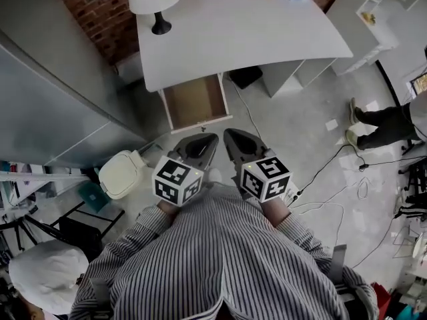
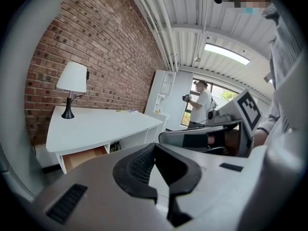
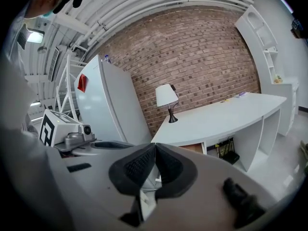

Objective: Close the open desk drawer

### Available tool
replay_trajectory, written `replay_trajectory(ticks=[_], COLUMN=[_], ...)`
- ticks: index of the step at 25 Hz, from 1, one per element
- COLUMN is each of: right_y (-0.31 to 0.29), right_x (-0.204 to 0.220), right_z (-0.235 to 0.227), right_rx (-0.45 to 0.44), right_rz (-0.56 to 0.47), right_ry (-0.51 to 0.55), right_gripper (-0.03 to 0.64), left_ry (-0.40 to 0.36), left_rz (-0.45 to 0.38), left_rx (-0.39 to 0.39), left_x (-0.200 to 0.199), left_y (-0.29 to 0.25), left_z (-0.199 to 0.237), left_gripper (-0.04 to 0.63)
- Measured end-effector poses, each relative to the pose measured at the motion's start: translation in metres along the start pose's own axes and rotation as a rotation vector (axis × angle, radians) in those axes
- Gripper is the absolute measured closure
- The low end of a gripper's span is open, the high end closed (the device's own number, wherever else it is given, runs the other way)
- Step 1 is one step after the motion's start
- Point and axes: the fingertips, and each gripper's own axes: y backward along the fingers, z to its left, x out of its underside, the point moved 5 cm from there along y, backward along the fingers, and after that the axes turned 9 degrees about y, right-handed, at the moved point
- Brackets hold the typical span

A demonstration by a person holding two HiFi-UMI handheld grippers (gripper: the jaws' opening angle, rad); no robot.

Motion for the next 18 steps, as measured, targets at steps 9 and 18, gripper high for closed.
replay_trajectory(ticks=[9,18], right_y=[-0.038,-0.051], right_x=[-0.017,-0.015], right_z=[-0.055,-0.066], right_rx=[-0.077,-0.133], right_rz=[0.027,0.041], right_ry=[0.016,0.002], right_gripper=[0.6,0.6], left_ry=[0.055,0.075], left_rz=[-0.036,-0.038], left_rx=[-0.075,-0.111], left_x=[-0.028,-0.03], left_y=[-0.05,-0.057], left_z=[0.036,0.042], left_gripper=[0.583,0.583])
